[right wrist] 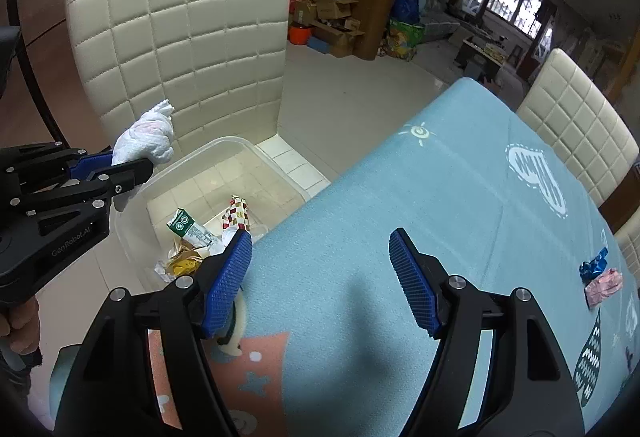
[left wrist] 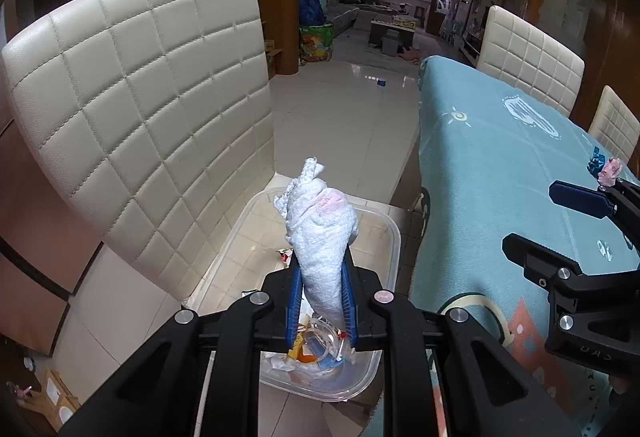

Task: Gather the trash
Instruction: 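Open the left tool to drop the tissue while the right tool drops the cap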

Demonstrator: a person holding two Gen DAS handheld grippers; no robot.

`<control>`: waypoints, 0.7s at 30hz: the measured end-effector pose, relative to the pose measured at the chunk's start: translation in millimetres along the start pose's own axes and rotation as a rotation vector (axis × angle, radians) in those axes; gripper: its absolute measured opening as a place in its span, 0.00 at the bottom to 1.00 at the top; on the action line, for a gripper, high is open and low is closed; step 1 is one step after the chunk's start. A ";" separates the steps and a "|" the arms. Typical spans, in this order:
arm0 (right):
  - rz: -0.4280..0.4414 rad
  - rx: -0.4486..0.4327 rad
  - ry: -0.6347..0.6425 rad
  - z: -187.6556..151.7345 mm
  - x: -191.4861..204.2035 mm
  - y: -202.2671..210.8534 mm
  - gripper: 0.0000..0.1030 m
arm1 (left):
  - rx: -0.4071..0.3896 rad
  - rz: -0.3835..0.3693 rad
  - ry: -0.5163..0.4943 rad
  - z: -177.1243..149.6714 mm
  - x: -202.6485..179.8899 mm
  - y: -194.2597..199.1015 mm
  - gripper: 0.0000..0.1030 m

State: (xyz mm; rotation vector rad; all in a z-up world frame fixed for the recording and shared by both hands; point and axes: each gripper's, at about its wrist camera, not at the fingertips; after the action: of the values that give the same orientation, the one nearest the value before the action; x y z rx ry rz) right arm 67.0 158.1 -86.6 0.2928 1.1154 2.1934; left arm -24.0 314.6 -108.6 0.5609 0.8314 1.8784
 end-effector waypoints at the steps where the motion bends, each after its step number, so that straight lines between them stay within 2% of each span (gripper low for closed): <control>1: -0.002 0.001 -0.005 -0.6 -2.6 0.1 0.70 | 0.002 -0.001 -0.003 0.1 -1.9 -0.5 0.17; 8: 0.004 -0.001 -0.025 -2.4 -8.7 -1.2 0.71 | 0.016 0.004 -0.016 1.3 -8.2 -3.5 0.17; 12: 0.006 -0.002 -0.027 -3.4 -8.5 -1.1 0.71 | 0.025 0.036 -0.026 3.8 -10.1 -5.9 0.18; 13: 0.007 -0.003 -0.028 -3.7 -8.9 -0.8 0.71 | 0.029 0.033 -0.022 4.1 -9.7 -6.0 0.21; 15: 0.006 -0.004 -0.033 -4.2 -10.4 0.2 0.71 | 0.035 0.024 0.000 5.2 -7.3 -5.7 0.39; 16: 0.005 -0.007 -0.036 -4.6 -11.2 1.2 0.71 | 0.032 0.026 0.008 5.4 -6.7 -4.7 0.56; 17: 0.005 -0.009 -0.039 -5.5 -12.4 2.4 0.71 | 0.024 0.033 0.017 5.5 -5.8 -3.4 0.65; 19: 0.005 -0.011 -0.047 -7.1 -15.1 4.0 0.72 | 0.011 0.047 0.025 6.3 -5.1 -0.3 0.70; 21: 0.006 -0.012 -0.058 -8.4 -17.9 5.3 0.72 | 0.010 0.042 0.029 7.0 -5.0 1.2 0.72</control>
State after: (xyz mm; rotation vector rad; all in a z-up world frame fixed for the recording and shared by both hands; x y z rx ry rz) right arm 74.4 139.0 -86.0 0.3522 1.0702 2.1821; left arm -17.7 311.8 -103.1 0.5631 0.8542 1.9257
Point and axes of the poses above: each gripper's, at about its wrist camera, not at the fingertips, and y roughly against the way its jaws point, x to its left, z to its top, and after that the axes turned 5 degrees about z, right-handed
